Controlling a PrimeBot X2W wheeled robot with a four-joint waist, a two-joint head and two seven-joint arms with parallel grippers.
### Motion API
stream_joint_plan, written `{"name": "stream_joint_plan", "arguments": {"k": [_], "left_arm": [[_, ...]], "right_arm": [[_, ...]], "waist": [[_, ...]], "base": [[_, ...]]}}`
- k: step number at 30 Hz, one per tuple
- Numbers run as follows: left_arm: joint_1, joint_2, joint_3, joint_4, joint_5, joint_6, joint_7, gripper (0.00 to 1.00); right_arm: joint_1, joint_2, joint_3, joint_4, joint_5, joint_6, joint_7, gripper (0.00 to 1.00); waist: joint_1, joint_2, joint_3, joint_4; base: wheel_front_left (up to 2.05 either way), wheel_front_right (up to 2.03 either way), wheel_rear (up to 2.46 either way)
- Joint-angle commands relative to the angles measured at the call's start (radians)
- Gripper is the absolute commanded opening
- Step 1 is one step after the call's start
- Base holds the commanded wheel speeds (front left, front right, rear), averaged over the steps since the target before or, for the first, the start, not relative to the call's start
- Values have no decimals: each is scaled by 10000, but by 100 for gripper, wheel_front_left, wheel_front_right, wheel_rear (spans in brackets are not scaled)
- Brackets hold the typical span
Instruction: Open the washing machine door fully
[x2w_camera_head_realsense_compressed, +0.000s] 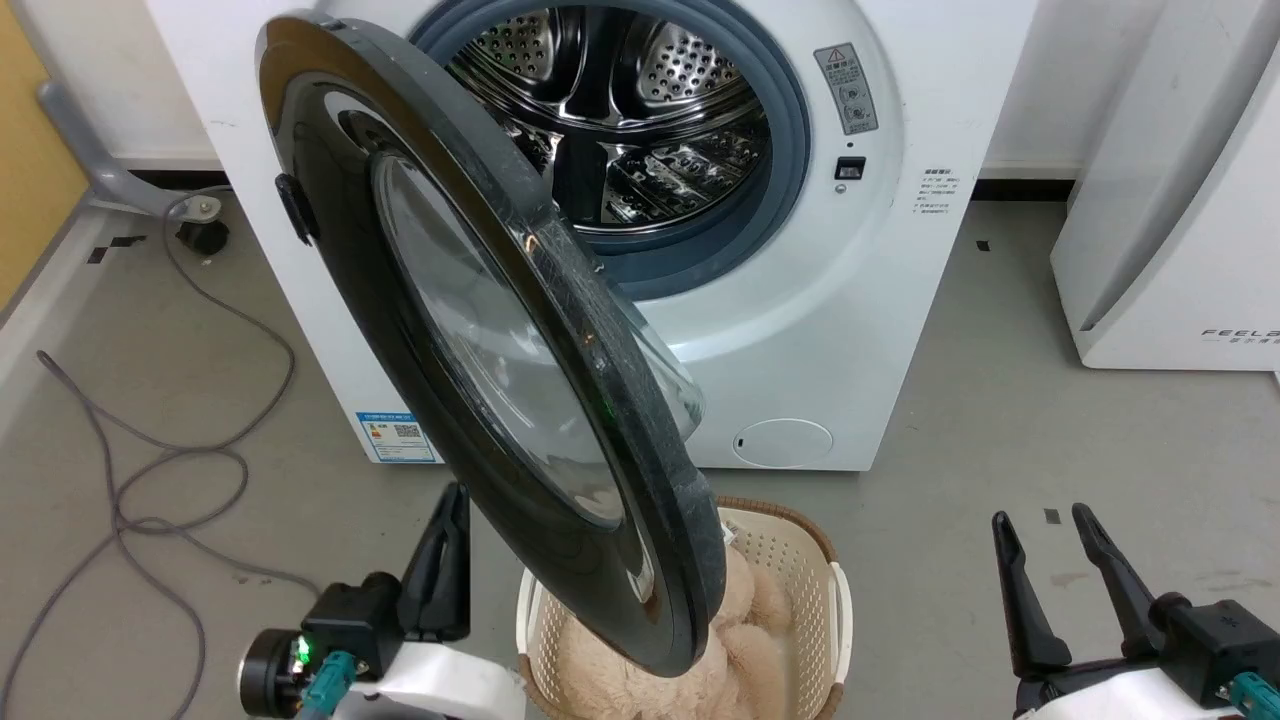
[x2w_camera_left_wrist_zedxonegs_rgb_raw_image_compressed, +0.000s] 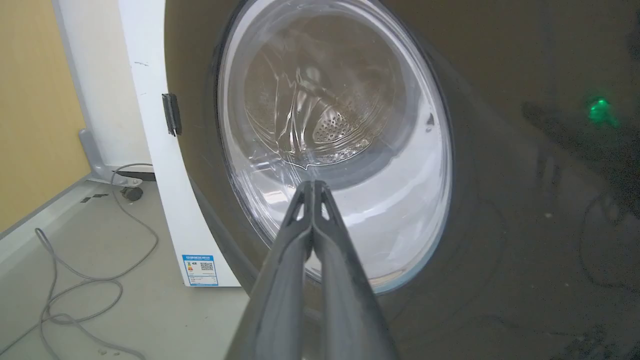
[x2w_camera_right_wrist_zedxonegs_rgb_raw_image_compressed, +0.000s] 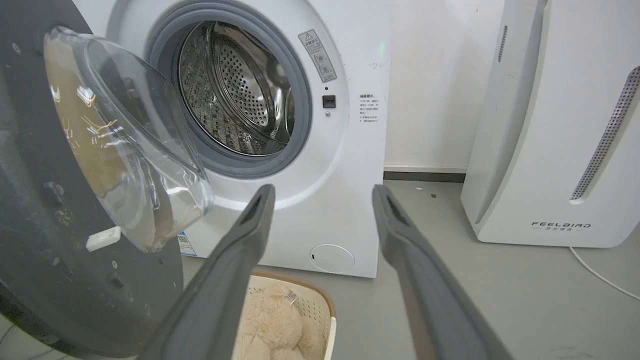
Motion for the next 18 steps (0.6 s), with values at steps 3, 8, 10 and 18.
{"name": "stream_joint_plan", "arguments": {"k": [3, 8, 10, 18], "left_arm": [[-151, 78, 9, -553, 117, 154, -49, 0], [-271, 80, 11, -1513, 194, 291, -47, 0], [-345, 85, -4, -2070, 238, 346, -34, 0], [-940, 59, -158, -4564, 144, 396, -32, 0]], "right_arm": [[-18, 52, 4, 64, 104, 6, -86, 100], [-15, 52, 12, 96, 139, 6, -92, 100], [-25, 52, 10, 104, 163, 6, -102, 100], [-107, 52, 24, 157, 213, 6, -139, 100]], "waist": [[0, 0, 0, 15], [0, 0, 5, 26], [0, 0, 23, 27], [0, 0, 117, -9]], "base": [[0, 0, 0], [0, 0, 0], [0, 0, 0], [0, 0, 0]]}}
